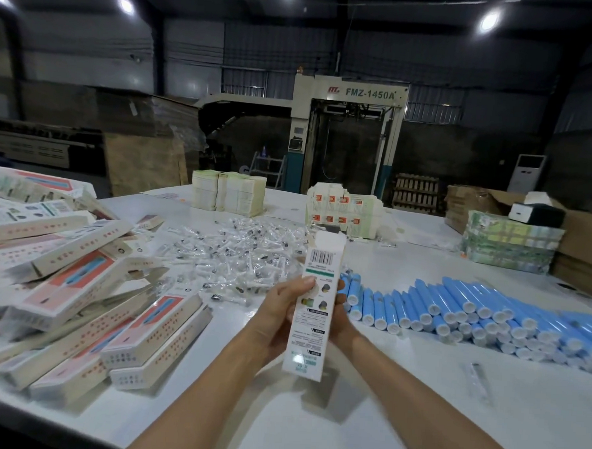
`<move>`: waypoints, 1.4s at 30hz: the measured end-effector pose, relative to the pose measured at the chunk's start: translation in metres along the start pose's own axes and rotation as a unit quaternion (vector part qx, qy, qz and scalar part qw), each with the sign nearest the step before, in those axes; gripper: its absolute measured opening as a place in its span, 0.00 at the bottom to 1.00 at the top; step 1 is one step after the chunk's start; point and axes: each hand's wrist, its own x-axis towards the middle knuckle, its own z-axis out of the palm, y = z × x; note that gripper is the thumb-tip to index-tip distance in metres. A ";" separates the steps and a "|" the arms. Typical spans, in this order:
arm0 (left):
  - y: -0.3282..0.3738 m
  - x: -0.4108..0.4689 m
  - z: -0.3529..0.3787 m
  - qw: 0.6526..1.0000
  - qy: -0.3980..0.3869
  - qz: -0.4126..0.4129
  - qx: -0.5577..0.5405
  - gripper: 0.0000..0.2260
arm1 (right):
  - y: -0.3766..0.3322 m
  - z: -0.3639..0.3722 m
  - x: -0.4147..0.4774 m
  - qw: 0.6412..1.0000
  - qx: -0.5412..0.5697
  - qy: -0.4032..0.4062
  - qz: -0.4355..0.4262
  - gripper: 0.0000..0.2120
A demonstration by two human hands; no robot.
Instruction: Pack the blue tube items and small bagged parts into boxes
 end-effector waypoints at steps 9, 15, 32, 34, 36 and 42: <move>-0.020 0.007 0.007 0.999 0.025 -0.014 0.026 0.21 | -0.085 -0.087 -0.023 0.931 -0.112 0.216 -0.271 0.19; -0.025 0.005 0.015 0.999 0.015 -0.024 0.034 0.26 | -0.111 -0.066 -0.042 0.932 -0.111 0.147 -0.311 0.16; -0.029 0.005 0.012 0.999 -0.027 -0.012 0.023 0.25 | -0.086 -0.048 -0.037 0.917 -0.318 0.103 -0.220 0.14; -0.029 0.005 0.012 0.999 -0.026 -0.006 0.029 0.22 | -0.084 -0.046 -0.039 0.913 -0.327 0.093 -0.225 0.12; -0.030 0.005 0.011 0.999 -0.024 0.003 0.033 0.21 | -0.082 -0.046 -0.041 0.908 -0.339 0.088 -0.230 0.08; -0.031 0.005 0.013 0.998 0.015 0.024 0.057 0.23 | -0.056 -0.055 -0.045 0.874 -0.409 0.092 -0.245 0.12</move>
